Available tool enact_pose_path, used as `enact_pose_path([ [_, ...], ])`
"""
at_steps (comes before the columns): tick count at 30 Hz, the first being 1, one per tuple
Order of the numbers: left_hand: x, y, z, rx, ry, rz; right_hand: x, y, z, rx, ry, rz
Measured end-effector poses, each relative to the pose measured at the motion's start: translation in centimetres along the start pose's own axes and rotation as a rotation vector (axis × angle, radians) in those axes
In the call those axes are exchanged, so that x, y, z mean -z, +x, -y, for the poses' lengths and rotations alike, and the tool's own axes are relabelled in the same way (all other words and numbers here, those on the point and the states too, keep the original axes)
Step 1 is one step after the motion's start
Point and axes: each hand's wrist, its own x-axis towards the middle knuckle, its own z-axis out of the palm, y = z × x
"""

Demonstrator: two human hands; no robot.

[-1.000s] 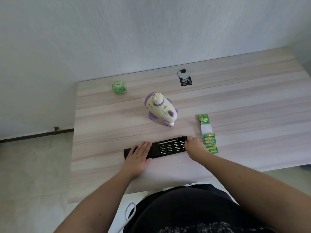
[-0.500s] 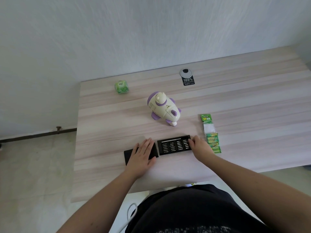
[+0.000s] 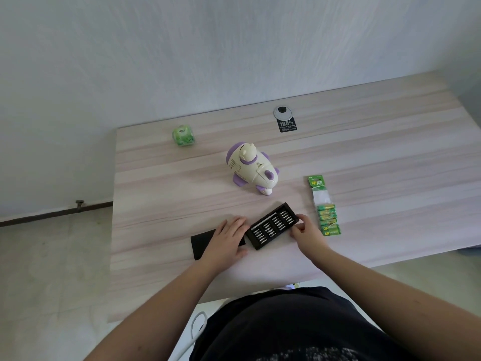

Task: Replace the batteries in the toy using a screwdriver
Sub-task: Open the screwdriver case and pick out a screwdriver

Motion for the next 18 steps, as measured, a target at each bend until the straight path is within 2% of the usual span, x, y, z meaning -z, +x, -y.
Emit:
enact_pose_path([
  [5,-0.6,-0.4,0.0,-0.148,0.033,0.028,-0.5,0.3,-0.2,-0.08,0.251,-0.157],
  [18,0.0,1.3,-0.3,-0.187,0.085,0.151,-2.4,-0.6,-0.7,-0.072,0.081,-0.212],
])
